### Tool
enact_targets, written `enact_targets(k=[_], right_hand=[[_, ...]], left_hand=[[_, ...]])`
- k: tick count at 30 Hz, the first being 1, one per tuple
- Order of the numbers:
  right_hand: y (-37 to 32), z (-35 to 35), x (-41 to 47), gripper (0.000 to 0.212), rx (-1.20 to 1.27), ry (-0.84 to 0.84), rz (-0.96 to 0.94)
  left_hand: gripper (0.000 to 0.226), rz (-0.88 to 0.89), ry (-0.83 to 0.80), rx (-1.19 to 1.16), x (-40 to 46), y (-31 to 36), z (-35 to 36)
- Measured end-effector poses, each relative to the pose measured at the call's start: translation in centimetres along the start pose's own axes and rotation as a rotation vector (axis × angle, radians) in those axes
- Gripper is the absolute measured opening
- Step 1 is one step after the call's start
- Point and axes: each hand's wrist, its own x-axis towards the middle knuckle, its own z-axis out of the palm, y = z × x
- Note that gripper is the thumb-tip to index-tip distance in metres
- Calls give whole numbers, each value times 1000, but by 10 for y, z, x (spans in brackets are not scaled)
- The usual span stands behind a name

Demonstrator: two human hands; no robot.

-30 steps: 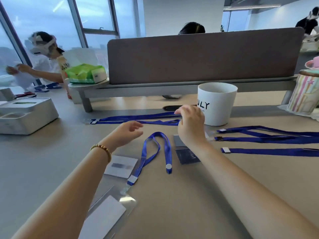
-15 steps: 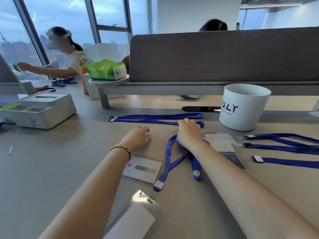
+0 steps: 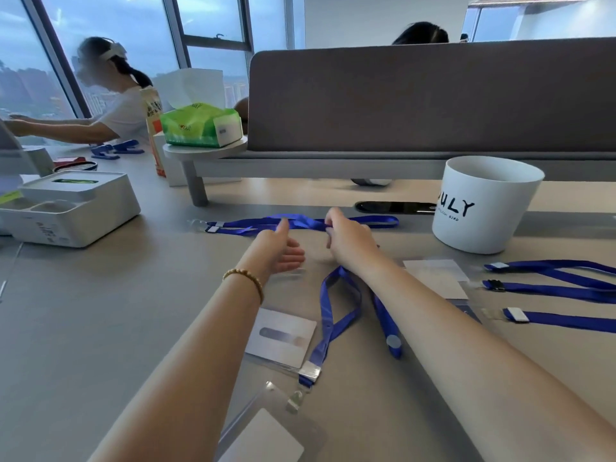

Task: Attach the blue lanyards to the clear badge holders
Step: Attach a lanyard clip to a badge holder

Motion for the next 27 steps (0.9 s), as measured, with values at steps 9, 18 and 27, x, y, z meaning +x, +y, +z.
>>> enact_targets(k=[9, 18, 27], right_hand=[[-17, -49, -68, 27, 391, -167, -174], [23, -106, -139, 42, 435, -250, 70], [23, -119, -172, 49, 861, -306, 287]], left_hand=[[21, 69, 99, -967, -23, 5, -17], [10, 174, 211, -854, -87, 13, -15], [28, 425, -128, -209, -175, 7, 66]])
